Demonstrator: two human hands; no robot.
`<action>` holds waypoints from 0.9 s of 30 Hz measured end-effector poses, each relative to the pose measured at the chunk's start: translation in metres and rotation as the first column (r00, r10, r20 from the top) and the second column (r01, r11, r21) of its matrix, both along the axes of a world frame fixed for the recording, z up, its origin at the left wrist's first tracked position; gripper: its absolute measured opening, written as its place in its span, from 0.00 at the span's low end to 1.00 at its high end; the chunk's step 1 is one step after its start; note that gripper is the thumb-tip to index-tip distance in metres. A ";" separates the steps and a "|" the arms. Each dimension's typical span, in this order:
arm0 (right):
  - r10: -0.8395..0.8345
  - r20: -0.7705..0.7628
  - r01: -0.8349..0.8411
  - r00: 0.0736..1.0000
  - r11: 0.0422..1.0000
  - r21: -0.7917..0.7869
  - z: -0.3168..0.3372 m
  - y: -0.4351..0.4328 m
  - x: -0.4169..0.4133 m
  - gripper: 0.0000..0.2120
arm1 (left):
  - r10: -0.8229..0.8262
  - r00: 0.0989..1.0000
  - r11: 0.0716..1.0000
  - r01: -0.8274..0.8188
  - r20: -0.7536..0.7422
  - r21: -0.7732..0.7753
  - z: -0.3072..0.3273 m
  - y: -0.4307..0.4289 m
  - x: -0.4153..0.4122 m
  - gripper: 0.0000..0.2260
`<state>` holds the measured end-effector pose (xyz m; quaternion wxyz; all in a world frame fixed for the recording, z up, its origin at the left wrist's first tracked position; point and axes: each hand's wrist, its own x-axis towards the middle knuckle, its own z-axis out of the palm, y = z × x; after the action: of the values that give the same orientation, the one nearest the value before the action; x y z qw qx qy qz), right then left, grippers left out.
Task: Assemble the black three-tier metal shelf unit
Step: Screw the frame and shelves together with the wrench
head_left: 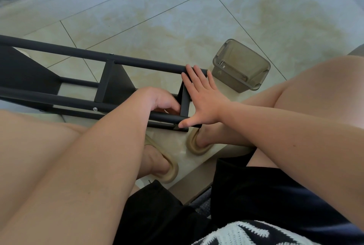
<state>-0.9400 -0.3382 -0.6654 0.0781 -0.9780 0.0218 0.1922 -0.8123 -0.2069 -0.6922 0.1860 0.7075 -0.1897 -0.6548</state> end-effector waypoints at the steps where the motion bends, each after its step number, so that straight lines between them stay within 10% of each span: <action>1: 0.001 0.000 -0.001 1.000 1.000 0.001 0.000 0.000 0.000 0.69 | 0.002 1.000 1.000 -0.002 0.008 -0.004 0.000 -0.001 0.000 0.10; 16: 0.001 -0.002 -0.001 1.000 1.000 0.005 -0.002 0.000 0.000 0.70 | -0.001 1.000 0.998 0.001 -0.008 0.065 -0.005 0.000 0.003 0.25; 27: -0.005 0.005 0.005 1.000 1.000 0.014 -0.002 0.000 0.000 0.70 | 0.079 0.994 0.997 -0.080 -0.079 -0.005 -0.003 0.001 0.003 0.11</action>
<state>-0.9398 -0.3381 -0.6670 0.0857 -0.9778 0.0226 0.1897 -0.8096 -0.2057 -0.6951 0.2221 0.6874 -0.1565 -0.6735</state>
